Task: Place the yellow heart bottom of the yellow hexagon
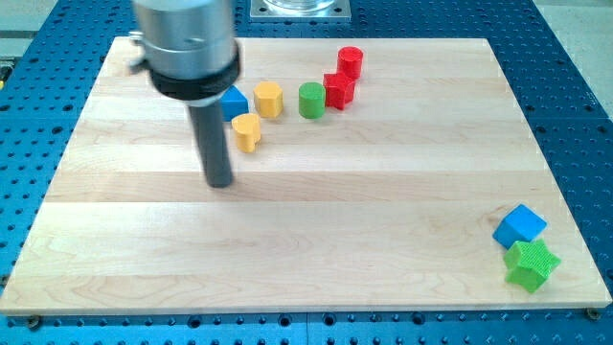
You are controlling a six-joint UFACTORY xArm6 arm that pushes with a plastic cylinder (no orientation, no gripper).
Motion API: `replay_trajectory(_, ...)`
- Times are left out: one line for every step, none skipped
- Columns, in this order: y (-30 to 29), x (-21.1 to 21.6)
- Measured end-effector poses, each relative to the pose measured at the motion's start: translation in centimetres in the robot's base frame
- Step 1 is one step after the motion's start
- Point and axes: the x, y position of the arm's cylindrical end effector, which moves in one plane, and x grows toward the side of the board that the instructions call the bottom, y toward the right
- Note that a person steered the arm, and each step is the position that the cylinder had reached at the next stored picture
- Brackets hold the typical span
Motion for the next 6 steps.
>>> replay_trajectory(0.1, -0.4)
replay_trajectory(6.2, -4.8)
replay_trajectory(7.8, -6.6)
replay_trajectory(7.7, -6.6)
replay_trajectory(6.6, -5.6)
replay_trajectory(2.5, -3.1)
